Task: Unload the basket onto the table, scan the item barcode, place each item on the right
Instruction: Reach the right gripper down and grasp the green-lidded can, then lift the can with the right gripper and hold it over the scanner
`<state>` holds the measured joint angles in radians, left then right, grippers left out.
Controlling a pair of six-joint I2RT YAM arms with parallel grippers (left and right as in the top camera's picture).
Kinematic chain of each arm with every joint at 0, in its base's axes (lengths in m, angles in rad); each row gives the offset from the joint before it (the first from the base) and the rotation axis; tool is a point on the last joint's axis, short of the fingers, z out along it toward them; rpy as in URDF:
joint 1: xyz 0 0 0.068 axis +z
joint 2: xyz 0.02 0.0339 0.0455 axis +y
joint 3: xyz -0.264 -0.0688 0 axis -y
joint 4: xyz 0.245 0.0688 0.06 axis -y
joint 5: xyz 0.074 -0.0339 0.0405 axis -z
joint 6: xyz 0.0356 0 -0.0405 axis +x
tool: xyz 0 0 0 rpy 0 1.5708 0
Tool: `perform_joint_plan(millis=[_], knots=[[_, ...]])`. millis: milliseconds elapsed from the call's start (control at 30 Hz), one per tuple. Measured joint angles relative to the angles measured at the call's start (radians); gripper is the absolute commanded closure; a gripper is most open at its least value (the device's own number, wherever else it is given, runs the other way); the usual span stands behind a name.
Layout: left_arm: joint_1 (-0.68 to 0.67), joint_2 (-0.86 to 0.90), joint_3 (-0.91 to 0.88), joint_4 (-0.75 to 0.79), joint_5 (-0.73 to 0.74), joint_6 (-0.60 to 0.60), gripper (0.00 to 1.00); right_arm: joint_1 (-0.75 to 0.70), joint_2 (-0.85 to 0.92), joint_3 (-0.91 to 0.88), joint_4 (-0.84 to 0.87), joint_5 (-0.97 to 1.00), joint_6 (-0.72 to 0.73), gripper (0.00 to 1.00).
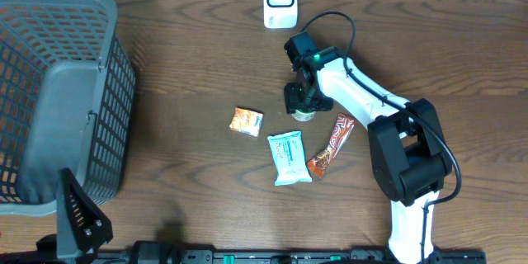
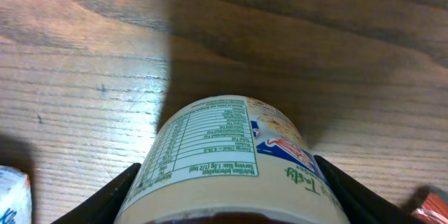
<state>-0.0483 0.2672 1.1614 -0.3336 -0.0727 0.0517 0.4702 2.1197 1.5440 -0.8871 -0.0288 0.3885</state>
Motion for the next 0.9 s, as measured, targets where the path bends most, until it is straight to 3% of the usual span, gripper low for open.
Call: perform_joint_plan(millis=[133, 467, 633, 900], knots=[[0.000, 0.000, 0.000, 0.000, 0.000, 0.000, 0.02, -0.001, 0.001, 0.008, -0.048, 0.002, -0.001, 0.56], [0.000, -0.008, 0.000, 0.001, 0.017, 0.000, 0.02, -0.028, 0.032, 0.213, -0.438, -0.027, -0.010, 0.56], [0.000, -0.101, -0.014, 0.002, 0.023, 0.000, 0.02, -0.029, 0.032, 0.311, -0.578, -0.067, -0.031, 0.56], [0.000, -0.263, -0.127, 0.025, 0.023, 0.000, 0.02, -0.029, 0.032, 0.325, -0.678, -0.183, -0.041, 0.53]])
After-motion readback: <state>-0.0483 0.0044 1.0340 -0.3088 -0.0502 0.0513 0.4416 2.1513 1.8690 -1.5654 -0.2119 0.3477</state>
